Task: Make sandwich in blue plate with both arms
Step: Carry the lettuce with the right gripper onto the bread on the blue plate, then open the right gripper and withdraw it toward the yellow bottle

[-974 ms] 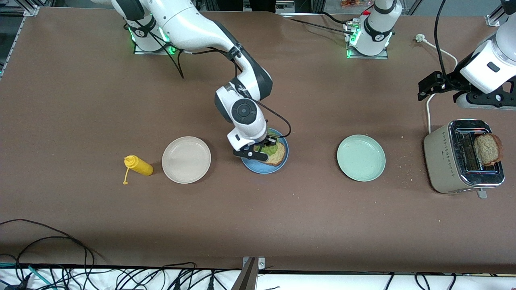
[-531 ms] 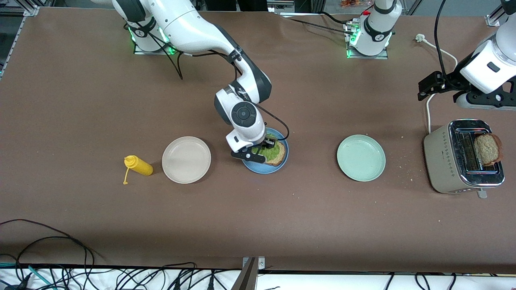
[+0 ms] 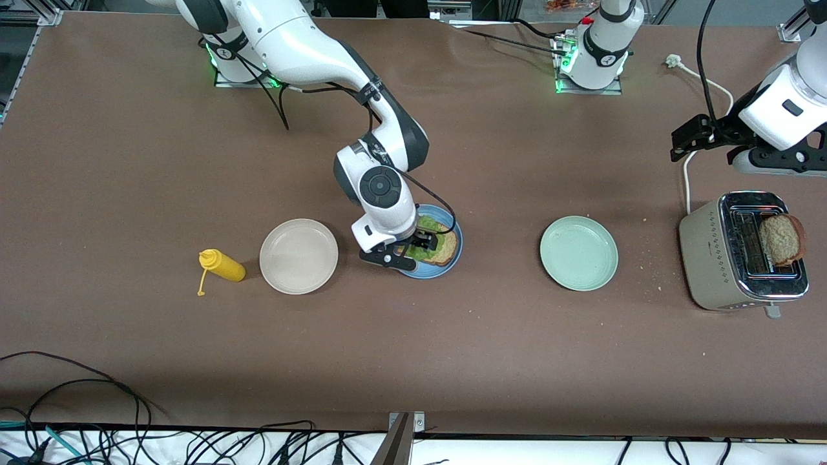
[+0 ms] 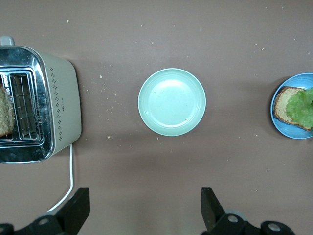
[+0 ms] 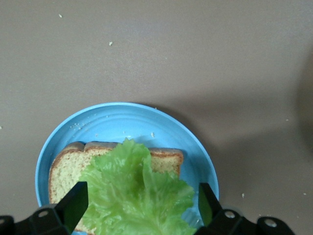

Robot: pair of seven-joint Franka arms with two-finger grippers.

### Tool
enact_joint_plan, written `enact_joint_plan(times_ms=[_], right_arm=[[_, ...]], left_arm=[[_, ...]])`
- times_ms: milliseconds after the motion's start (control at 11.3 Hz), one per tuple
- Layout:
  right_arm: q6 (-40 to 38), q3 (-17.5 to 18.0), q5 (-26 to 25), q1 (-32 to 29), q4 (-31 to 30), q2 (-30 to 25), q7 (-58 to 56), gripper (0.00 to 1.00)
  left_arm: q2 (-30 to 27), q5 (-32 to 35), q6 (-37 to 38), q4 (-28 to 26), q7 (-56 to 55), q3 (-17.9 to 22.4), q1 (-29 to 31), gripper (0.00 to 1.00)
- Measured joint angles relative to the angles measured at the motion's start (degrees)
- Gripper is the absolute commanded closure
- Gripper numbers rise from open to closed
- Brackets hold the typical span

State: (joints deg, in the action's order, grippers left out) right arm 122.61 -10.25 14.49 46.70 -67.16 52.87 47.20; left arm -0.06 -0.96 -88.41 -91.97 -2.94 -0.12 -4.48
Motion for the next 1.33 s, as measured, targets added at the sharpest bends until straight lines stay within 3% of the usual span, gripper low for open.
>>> enact_joint_plan(times_ms=[266,443,797,974,1329], right_arm=[[-5.37,-2.57,0.06,-0.94,0.99,-2.99,-8.02,0.0],[-12.09,-3.09,0.2,-5.05,0.78,-7.34,-17.89,0.0],[-16.91,-3.1,0.38,-11.11,-4.48,-14.61,-37.27,0.0],[-18.45,-1.96,0.37,-15.79,-7.45,-17.38,-48.83,0.0],[-23.39,3.32,0.36,-30.95,-8.66,-19.6,-70.61,0.0]], left_arm=[[0.0,0.0,0.0,0.0,0.0,0.02,0.04,0.0],[0.0,0.0,0.0,0.0,0.0,0.03,0.06,0.0],[0.0,0.0,0.0,0.0,0.0,0.05,0.07,0.0],[-0.07,0.0,0.0,0.02,0.0,0.11,0.09,0.0],[-0.09,0.01,0.0,0.1,-0.04,0.41,1.75,0.0]])
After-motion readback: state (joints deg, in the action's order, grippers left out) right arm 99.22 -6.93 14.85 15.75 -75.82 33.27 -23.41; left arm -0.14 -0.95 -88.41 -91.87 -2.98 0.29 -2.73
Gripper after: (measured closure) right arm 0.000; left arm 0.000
